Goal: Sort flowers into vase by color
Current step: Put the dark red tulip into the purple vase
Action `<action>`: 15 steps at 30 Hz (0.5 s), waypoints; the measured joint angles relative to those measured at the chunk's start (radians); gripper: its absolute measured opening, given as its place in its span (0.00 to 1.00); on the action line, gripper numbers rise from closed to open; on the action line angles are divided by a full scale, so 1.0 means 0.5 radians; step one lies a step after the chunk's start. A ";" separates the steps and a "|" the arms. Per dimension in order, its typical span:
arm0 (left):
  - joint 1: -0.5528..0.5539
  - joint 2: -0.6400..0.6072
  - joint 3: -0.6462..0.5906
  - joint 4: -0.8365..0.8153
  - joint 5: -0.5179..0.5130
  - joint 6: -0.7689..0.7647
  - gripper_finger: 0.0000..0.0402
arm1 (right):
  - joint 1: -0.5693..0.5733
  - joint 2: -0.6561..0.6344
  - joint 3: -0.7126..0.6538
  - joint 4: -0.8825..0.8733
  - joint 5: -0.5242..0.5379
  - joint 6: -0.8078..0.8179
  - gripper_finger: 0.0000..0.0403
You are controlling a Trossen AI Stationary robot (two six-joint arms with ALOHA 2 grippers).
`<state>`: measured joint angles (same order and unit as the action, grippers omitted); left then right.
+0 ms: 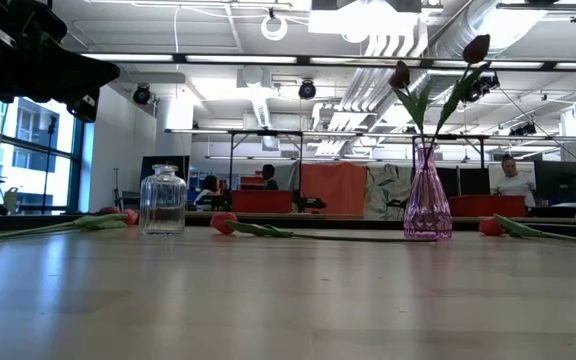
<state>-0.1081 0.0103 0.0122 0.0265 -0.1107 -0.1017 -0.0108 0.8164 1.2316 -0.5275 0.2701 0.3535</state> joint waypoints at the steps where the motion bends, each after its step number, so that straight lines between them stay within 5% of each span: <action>1: 0.000 0.000 0.000 0.000 0.000 0.000 0.00 | 0.007 0.023 -0.017 0.045 -0.111 0.057 0.68; 8: 0.000 0.000 0.000 0.000 0.001 0.000 0.00 | 0.194 0.301 -0.072 0.106 -0.811 0.375 0.68; 15: 0.000 0.000 0.000 0.000 0.000 0.000 0.00 | 0.471 0.628 -0.072 0.075 -0.976 0.173 0.68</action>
<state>-0.1081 0.0103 0.0124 0.0265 -0.1106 -0.1017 0.2247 1.1304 1.1957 -0.4902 -0.2180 0.4402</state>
